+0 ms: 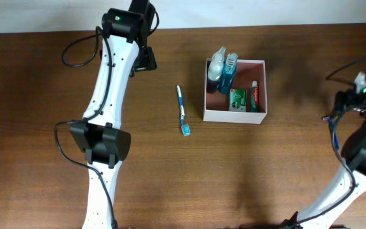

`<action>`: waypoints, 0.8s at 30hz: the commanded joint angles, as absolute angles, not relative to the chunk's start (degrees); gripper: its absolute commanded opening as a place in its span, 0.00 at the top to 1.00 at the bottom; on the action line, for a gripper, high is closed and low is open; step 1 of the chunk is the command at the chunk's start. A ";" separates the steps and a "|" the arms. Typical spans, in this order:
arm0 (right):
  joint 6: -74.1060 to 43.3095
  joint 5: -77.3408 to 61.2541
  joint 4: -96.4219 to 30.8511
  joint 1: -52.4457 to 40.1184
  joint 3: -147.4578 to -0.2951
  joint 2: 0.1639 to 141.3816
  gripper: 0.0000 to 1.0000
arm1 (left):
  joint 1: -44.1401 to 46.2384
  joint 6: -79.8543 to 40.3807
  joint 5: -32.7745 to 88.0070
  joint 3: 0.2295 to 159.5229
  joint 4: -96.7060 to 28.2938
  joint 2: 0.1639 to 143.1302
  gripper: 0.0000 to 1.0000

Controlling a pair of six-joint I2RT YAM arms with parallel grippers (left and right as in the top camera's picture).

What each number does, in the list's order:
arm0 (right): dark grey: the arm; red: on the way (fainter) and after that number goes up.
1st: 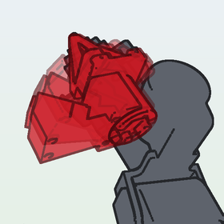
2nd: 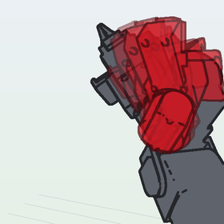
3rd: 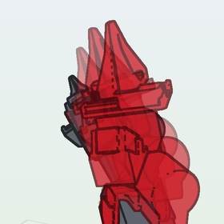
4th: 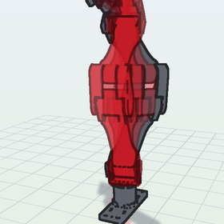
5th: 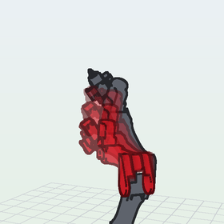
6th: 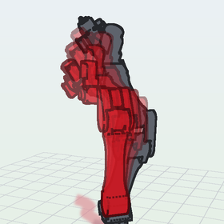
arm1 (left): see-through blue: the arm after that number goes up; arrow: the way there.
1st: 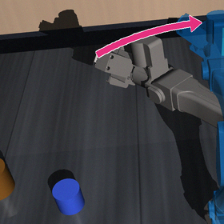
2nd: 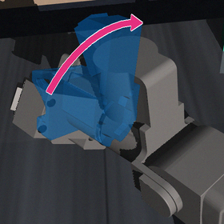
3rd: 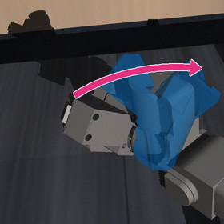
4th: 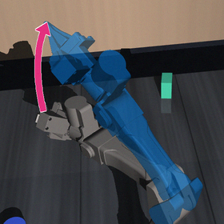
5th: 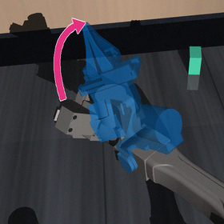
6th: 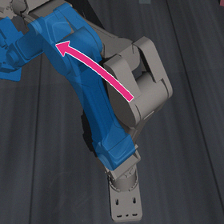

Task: Pack container
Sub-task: 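Move the right gripper right over the blue razor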

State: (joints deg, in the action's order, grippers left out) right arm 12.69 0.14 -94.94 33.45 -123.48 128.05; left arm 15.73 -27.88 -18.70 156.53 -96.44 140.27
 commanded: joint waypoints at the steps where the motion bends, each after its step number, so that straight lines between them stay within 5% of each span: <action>1: 13.34 -1.78 -95.04 33.47 -121.30 121.23 0.07 | 15.75 -27.14 -19.31 156.24 -96.51 140.14 0.01; 11: 21.63 2.85 -77.60 31.88 -107.18 118.63 0.01 | 15.75 -27.14 -19.31 156.24 -96.51 140.14 0.00; 24: 29.82 2.07 -69.69 31.77 -102.24 118.65 0.01 | 15.75 -27.14 -19.31 156.24 -96.49 140.14 0.01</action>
